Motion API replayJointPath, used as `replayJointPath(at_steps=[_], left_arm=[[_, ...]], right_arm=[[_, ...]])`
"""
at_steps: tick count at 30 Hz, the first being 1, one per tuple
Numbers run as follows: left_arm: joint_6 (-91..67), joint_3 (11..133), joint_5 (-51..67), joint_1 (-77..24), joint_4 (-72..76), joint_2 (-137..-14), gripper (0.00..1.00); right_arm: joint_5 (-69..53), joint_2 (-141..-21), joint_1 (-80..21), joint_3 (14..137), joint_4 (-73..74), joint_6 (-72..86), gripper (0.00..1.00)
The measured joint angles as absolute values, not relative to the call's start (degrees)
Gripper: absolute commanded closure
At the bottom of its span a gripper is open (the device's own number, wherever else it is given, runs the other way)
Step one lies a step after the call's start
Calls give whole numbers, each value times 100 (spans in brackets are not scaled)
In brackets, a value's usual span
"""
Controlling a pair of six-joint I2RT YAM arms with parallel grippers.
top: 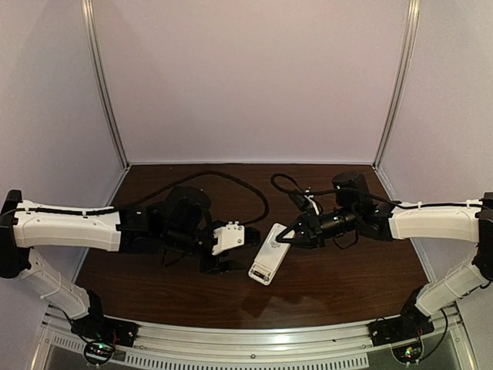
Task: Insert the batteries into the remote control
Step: Load the battery into the battery compartment.
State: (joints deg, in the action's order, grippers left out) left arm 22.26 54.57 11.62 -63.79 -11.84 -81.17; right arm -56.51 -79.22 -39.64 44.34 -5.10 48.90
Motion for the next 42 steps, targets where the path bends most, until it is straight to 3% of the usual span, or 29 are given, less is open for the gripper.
replayJointPath(at_steps=[7, 14, 27, 42], left_arm=[[926, 5155, 349, -5955, -622, -7590, 38], [-257, 4733, -3, -5872, -305, -7653, 48], [-1177, 4740, 189, -5870, -231, -8733, 51], [-1693, 5024, 548, -5854, 51, -9378, 64]], right_arm=[[-5214, -8180, -3918, 4342, -1035, 5017, 100], [-4563, -8755, -3913, 4211, -1570, 5103, 100], [-3889, -9710, -3913, 4348, -2005, 5127, 100], [-3446, -10049, -3953, 4482, -2561, 5229, 100]])
